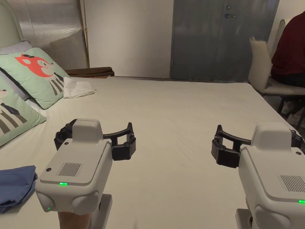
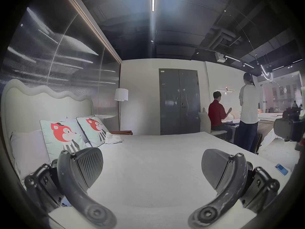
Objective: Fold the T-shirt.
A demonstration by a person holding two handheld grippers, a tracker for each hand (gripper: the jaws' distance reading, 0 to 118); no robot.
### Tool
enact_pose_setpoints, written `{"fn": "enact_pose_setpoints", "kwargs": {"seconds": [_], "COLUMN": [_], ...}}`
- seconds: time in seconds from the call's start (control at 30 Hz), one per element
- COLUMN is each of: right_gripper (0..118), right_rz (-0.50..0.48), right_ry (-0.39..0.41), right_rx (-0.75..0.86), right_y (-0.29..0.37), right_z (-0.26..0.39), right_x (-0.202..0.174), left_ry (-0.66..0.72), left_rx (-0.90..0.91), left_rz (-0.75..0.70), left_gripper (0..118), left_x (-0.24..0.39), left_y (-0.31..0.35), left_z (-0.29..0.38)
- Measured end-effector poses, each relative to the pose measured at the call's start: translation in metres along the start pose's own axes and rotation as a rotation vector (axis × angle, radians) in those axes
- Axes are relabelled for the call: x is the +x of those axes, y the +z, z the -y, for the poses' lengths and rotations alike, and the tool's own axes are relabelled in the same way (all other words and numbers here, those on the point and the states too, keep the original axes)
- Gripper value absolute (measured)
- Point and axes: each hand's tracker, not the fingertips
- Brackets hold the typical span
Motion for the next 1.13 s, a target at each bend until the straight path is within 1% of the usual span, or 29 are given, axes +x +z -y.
{"fn": "enact_pose_setpoints", "kwargs": {"seconds": [0.07,0.17,0.27,0.37,0.4,0.5,0.67,0.77,0.93,1.13], "right_gripper": [112,112,112,112,112,112,112,112,112,112], "right_rz": [0.003,-0.022,0.055,0.066,0.085,0.112,0.097,0.093,0.084,0.091], "right_ry": [-0.017,-0.067,-0.11,-0.16,-0.175,-0.219,-0.227,-0.22,-0.185,-0.181], "right_rx": [-0.048,-0.105,-0.212,-0.354,-0.405,-0.491,-0.508,-0.503,-0.483,-0.464], "right_y": [-0.001,-0.002,-0.001,-0.004,-0.005,-0.009,-0.012,-0.011,-0.011,-0.013], "right_z": [-0.003,-0.008,-0.015,-0.023,-0.026,-0.028,-0.026,-0.025,-0.023,-0.023], "right_x": [0.0,0.001,-0.002,0.0,0.001,0.006,0.012,0.012,0.011,0.01], "left_ry": [0.002,0.013,0.013,0.003,0.003,0.008,0.014,0.015,0.014,0.015], "left_rx": [-0.003,-0.003,-0.003,-0.007,-0.006,-0.006,-0.006,-0.008,-0.009,-0.011], "left_rz": [0.003,0.005,0.007,0.008,0.009,0.012,0.011,0.011,0.013,0.013], "left_gripper": [116,116,116,116,116,116,116,116,116,116], "left_x": [-0.001,-0.002,-0.003,-0.004,-0.004,-0.004,-0.004,-0.003,-0.003,-0.003], "left_y": [0.0,0.0,0.001,0.001,0.001,0.002,0.001,0.001,0.0,0.0], "left_z": [0.0,-0.001,-0.002,-0.002,-0.002,-0.002,-0.002,-0.002,-0.001,-0.001]}}
